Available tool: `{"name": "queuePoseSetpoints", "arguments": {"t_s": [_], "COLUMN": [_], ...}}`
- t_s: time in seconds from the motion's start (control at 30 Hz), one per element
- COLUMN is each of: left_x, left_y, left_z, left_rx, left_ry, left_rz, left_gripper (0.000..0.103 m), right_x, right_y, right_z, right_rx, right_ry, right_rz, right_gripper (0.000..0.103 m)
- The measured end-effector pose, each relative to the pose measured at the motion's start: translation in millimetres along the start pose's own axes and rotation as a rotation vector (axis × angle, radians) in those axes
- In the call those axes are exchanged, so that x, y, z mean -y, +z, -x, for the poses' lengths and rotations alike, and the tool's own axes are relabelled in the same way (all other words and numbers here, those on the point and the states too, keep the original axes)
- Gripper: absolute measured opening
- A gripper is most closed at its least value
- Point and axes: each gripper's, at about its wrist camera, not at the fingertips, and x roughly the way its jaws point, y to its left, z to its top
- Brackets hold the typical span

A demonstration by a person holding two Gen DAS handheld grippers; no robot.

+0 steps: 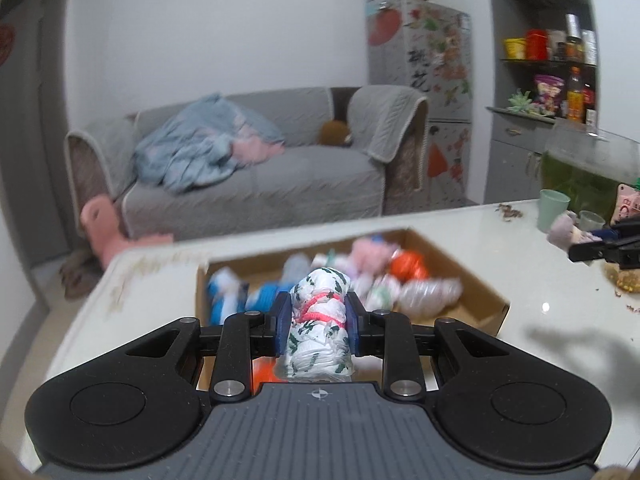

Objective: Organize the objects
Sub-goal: 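Carry both sock bundles into the tray and lower them among the others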

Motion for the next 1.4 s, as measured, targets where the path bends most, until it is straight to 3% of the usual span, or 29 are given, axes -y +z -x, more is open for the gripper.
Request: {"name": "queuePoseSetpoints", "arguments": {"t_s": [0.17, 0.33, 0.53, 0.93, 1.1, 1.4], "left_x": [14, 39, 63, 63, 61, 63], "left_y": [27, 34, 18, -10, -14, -15], "left_z": [-23, -60, -110, -168, -179, -185], "left_rx": [-0.016, -0.092, -0.189, -0.365, -0.396, -0.385], "left_ry": [-0.065, -0.167, -0.234, -0.291, -0.268, -0.131], "left_rz": [-0.059, -0.121, -0.165, -0.172, -0.159, -0.035], "left_gripper": [0.034, 0.034, 0.034, 0.034, 0.034, 0.035], "right_x": [3, -12, -33, -41, -41, -50], "right_y": [22, 31, 29, 12, 8, 8], "right_z": [-12, -38, -74, -127, -146, -155], "right_rx": [0.003, -0.046, -0.130, -0.315, -0.371, -0.368], "right_ry": [0.048, 0.127, 0.202, 0.266, 0.255, 0.171], "right_rz": [0.047, 0.092, 0.141, 0.195, 0.222, 0.243], "right_gripper": [0.028, 0.028, 0.028, 0.028, 0.028, 0.028]}}
